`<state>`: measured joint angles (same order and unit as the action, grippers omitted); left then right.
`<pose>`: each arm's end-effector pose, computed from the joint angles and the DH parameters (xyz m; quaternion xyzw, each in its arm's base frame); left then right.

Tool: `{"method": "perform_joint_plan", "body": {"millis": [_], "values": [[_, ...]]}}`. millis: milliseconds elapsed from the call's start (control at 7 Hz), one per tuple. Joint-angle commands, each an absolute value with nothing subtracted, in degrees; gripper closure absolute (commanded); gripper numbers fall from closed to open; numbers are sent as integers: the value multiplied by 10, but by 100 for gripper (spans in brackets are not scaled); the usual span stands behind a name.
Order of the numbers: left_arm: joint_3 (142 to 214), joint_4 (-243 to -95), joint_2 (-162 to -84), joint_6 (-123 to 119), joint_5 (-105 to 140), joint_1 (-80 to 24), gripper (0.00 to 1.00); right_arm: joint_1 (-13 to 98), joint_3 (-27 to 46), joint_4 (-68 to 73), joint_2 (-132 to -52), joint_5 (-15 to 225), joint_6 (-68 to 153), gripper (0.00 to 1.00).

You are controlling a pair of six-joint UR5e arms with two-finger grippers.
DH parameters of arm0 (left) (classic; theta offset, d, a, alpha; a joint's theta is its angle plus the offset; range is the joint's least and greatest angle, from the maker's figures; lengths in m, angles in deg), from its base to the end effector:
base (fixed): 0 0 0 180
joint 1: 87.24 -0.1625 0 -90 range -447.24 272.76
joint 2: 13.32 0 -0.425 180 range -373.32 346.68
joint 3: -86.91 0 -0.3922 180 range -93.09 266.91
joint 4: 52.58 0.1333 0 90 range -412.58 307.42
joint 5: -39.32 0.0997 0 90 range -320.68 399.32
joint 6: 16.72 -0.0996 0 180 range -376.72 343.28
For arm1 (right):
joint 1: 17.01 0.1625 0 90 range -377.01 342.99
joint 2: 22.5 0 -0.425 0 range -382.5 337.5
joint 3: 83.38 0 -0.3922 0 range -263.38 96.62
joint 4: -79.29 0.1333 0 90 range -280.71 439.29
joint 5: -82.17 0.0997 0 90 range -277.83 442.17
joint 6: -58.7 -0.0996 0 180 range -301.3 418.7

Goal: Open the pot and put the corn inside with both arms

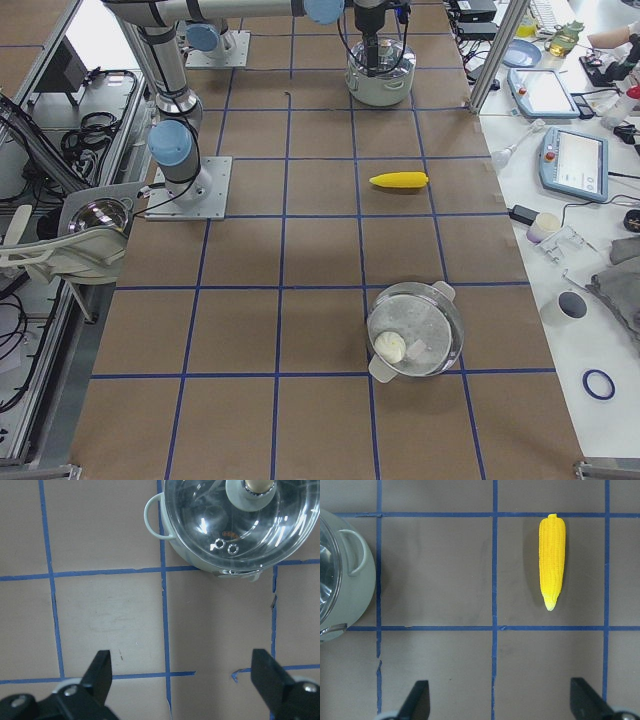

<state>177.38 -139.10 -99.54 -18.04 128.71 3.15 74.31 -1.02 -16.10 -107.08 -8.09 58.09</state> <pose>-0.1376 -0.4734 0.5221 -0.0152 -0.9981 0.0593 0.0048 0.1453 -0.5409 0.5153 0.0060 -0.9978 0.0664 0.0011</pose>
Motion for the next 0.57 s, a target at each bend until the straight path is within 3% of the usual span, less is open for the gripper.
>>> {"method": "perform_joint_plan", "body": {"millis": [0,429], "values": [[1773,-1392,-995,-180,1287,31,0,742,-10,-161,-1070,-81,581,0],[1762,-1404,-1021,-173,1283,28,0,742,-10,-161,-1071,-81,581,0]]}}
